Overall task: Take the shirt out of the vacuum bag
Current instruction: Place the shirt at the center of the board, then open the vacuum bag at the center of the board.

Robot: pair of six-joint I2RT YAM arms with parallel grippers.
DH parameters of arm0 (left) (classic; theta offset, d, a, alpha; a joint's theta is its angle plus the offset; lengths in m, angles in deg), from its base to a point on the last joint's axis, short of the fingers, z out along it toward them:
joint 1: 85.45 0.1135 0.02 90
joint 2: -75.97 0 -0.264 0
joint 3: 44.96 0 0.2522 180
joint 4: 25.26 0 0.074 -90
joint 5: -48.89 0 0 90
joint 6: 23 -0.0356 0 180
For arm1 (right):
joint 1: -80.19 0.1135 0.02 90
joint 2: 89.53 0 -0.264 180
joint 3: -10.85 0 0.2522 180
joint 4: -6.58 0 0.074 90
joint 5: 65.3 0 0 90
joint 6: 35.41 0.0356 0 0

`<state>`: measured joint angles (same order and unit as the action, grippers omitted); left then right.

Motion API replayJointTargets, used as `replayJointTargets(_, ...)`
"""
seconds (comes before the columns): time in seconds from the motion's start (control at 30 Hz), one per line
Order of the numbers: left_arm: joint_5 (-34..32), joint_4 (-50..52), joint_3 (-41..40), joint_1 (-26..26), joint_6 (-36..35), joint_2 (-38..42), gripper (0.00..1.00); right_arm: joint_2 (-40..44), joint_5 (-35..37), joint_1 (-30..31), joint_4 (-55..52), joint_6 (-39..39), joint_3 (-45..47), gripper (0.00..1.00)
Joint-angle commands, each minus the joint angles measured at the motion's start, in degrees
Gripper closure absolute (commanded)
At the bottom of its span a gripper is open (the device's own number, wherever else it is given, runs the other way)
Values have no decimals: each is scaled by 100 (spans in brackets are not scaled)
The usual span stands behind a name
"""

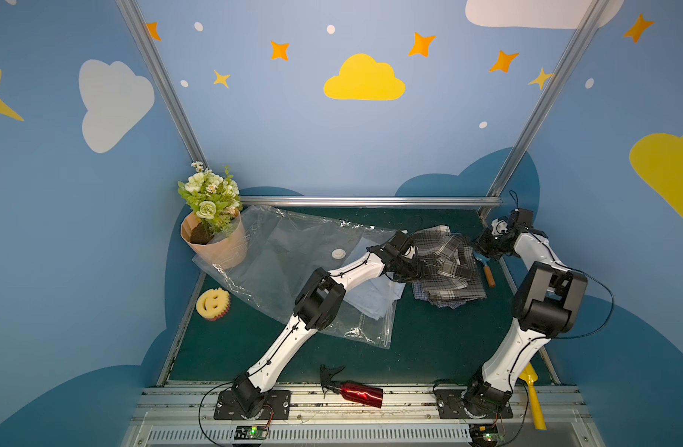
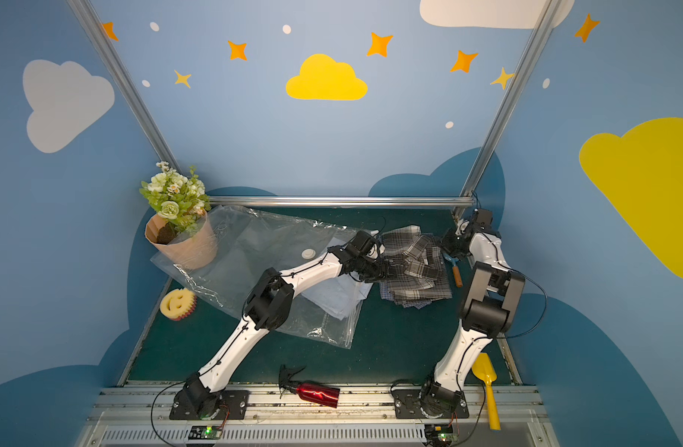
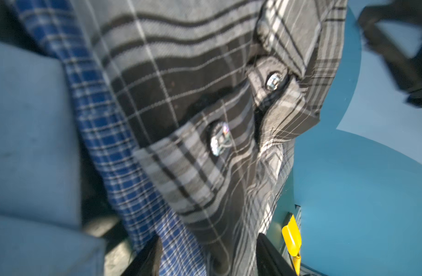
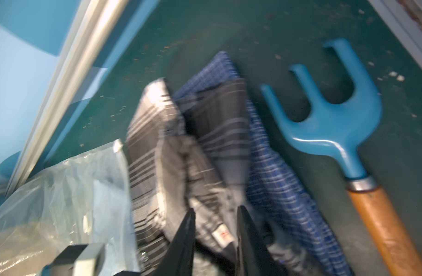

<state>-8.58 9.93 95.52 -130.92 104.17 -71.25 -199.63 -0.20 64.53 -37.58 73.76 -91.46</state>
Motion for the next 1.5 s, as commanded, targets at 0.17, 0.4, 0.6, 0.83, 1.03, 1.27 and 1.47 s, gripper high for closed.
replayJointTargets(0.17, -216, -588, -1255, 318, -492, 1800, 34, -63, -1594, 130, 1927, 321, 673, 77)
replayJointTargets(0.4, -429, -901, -2594, 616, -701, 2920, 30, -1440, -1980, -216, 2731, 881, 248, 83)
replayJointTargets(0.6, -574, -950, -3302, 753, -882, 3315, 28, -2004, -2069, -234, 2927, 1186, -57, 82)
replayJointTargets(0.83, -913, -602, -3494, 658, -1210, 3147, 26, -1177, -1994, -193, 3048, 1200, 384, 78)
replayJointTargets(1.03, -1149, -675, -3549, 542, -1189, 2840, 25, 33, -2102, 119, 3597, 1443, 1532, 79)
replayJointTargets(1.27, -1207, -689, -3275, 439, -1086, 2408, 23, 455, -2388, 657, 4683, 1948, 2750, 80)
replayJointTargets(1.47, -1371, -169, -2760, 207, -1690, 2088, 18, -84, -2480, 991, 5192, 2025, 3239, 82)
